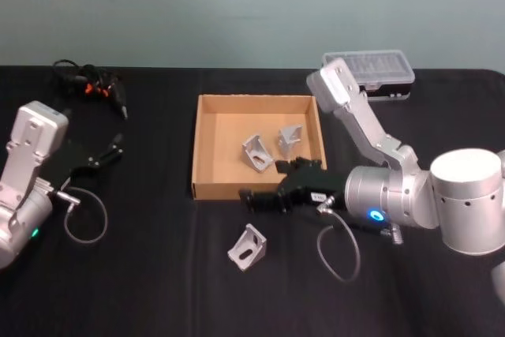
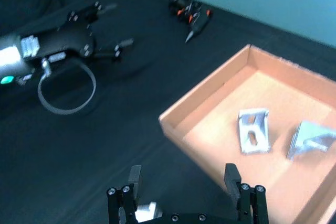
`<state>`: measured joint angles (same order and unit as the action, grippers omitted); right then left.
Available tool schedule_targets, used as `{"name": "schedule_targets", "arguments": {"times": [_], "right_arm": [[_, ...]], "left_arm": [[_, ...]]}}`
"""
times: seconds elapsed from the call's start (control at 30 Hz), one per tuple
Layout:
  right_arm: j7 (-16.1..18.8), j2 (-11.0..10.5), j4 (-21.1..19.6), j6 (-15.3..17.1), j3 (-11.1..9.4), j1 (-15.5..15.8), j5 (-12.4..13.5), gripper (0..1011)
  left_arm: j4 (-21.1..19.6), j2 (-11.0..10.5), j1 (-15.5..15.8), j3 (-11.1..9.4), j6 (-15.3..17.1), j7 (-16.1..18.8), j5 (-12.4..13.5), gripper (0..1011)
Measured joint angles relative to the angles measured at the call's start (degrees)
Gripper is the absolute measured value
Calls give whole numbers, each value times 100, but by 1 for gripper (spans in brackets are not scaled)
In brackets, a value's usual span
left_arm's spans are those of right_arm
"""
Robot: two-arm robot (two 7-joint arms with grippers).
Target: Use one hand to pick up the angle iron from the table and place it into the box.
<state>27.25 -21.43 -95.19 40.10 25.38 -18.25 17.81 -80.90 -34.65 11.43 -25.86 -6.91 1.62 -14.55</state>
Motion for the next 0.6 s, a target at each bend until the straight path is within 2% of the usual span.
{"name": "schedule_targets", "arguments": {"times": [0.1,0.13,0.23,0.4,0.6], "right_arm": [[-9,-184,-279,198,10,153,22,1000],[-9,-184,-279,198,10,153,22,1000],[-53,-353,-501,388,92,279,26,1000],[-101,-445,-590,512,216,335,28,1000],[-149,-436,-507,589,382,268,37,1000]], "left_arm": [[0,0,0,0,0,0,0,1011],[0,0,0,0,0,0,0,1011],[0,0,0,0,0,0,0,1011],[0,0,0,0,0,0,0,1011],[0,0,0,0,0,0,0,1011]]}}
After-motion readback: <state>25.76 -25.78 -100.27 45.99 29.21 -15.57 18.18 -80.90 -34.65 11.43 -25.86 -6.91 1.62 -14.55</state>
